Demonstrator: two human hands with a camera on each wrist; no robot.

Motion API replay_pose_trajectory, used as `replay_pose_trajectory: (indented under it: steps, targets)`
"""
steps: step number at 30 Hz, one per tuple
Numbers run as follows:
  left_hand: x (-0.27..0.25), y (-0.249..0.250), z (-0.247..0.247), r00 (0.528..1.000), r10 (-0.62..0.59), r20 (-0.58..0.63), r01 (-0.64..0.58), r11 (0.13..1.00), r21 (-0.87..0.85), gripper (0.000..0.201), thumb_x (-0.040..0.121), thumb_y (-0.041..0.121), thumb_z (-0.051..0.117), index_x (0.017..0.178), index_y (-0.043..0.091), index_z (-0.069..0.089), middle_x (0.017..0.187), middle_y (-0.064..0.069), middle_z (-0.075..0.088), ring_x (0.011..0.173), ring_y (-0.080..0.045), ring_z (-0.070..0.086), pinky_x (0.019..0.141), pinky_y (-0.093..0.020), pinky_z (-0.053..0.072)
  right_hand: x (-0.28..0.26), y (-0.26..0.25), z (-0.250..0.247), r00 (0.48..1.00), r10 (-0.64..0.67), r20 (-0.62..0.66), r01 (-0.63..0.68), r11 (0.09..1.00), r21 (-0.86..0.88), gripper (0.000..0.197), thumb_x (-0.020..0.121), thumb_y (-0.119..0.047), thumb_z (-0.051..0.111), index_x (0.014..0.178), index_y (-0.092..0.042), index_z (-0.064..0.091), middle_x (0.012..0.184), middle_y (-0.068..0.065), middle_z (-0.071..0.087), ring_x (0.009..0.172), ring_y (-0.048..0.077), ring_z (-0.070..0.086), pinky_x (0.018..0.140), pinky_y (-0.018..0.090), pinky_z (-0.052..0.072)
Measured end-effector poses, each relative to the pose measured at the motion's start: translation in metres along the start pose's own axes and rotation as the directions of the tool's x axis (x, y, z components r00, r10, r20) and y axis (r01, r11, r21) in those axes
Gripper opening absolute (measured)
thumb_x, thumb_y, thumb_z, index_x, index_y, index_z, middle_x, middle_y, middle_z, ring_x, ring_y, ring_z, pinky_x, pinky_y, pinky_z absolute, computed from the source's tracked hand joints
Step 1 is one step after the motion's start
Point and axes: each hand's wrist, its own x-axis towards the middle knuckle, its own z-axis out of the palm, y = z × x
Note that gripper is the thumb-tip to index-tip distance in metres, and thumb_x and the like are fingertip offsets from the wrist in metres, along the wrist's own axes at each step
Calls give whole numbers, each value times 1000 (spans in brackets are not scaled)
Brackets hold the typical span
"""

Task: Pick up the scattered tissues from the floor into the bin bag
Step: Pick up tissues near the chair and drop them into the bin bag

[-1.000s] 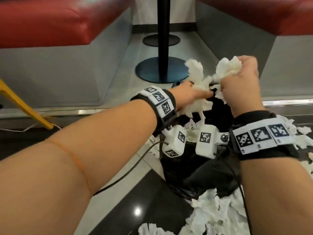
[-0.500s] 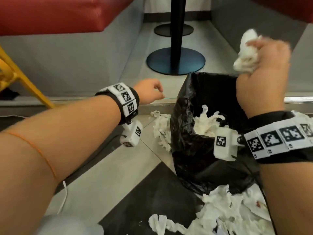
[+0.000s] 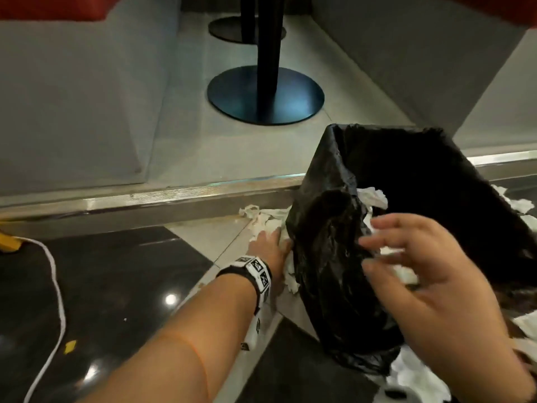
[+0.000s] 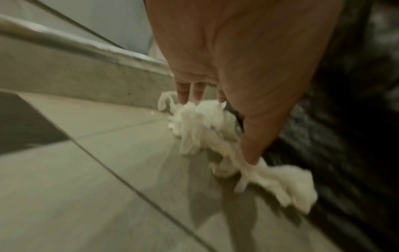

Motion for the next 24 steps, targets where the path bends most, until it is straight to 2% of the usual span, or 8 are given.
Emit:
replay_pose_trajectory:
  steps: [2,7,10,13,16,18,22,24]
  targets:
    - [6,-1,24,998,-10,70,13,999,-39,84,76,34,67,143,37,17,155,-9,11,139,-42,14,111,-49,30,-15,2,24,1000,25,14,-25,999,25,14,72,-30,63,84,-38,65,106,-22,56,94,4,60,76,12,48]
    - [-11,-17,37,999,26,-25,-31,983,-182,46,76,12,61,121,16,48,119,-14,46,112,-35,44,89,-40,42,-21,2,63,989,81,122,-83,996,11,7,73,-25,63,76,-30,63,101,-20,55,89,4,61,70,6,44]
    - [-27,-44,30,996,-37,-86,0,917,-398,26,81,14,58,107,13,53,110,-14,50,103,-35,54,86,-36,45,-3,11,95,976,176,130,-183,982,46,26,77,-4,65,67,-29,64,94,-17,57,89,3,58,70,5,44]
    - [-53,-72,17,986,-142,-89,65,814,-578,26,82,8,53,107,9,57,110,-15,61,104,-32,58,86,-32,47,17,34,139,954,289,79,-292,956,29,40,74,8,59,65,-31,56,89,-3,58,76,5,56,70,7,40]
    - [-85,-100,7,969,-220,-110,92,738,-669,12,84,5,46,92,12,52,89,-14,62,87,-31,60,68,-27,40,35,63,181,895,416,164,-405,909,-96,26,76,3,53,78,-22,61,101,3,52,77,10,52,76,15,41]
    - [-106,-120,7,954,-276,-115,112,687,-718,9,83,5,46,83,14,45,80,-13,58,79,-31,57,64,-31,40,46,81,204,845,482,232,-435,871,-227,26,79,-2,54,97,-17,65,116,7,50,100,20,55,95,27,43]
    - [-141,-160,11,926,-376,-45,178,538,-824,23,84,12,48,103,24,51,95,-7,61,87,-28,57,71,-32,42,59,100,230,732,578,360,-373,783,-498,42,83,-9,55,123,-22,55,137,8,39,120,30,47,103,33,39]
    - [-153,-177,12,920,-390,-35,205,556,-805,26,78,26,48,102,22,57,95,-2,62,89,-24,58,73,-32,43,65,102,238,725,566,392,-296,771,-564,48,84,-10,53,130,-23,49,139,7,37,123,31,46,103,33,37]
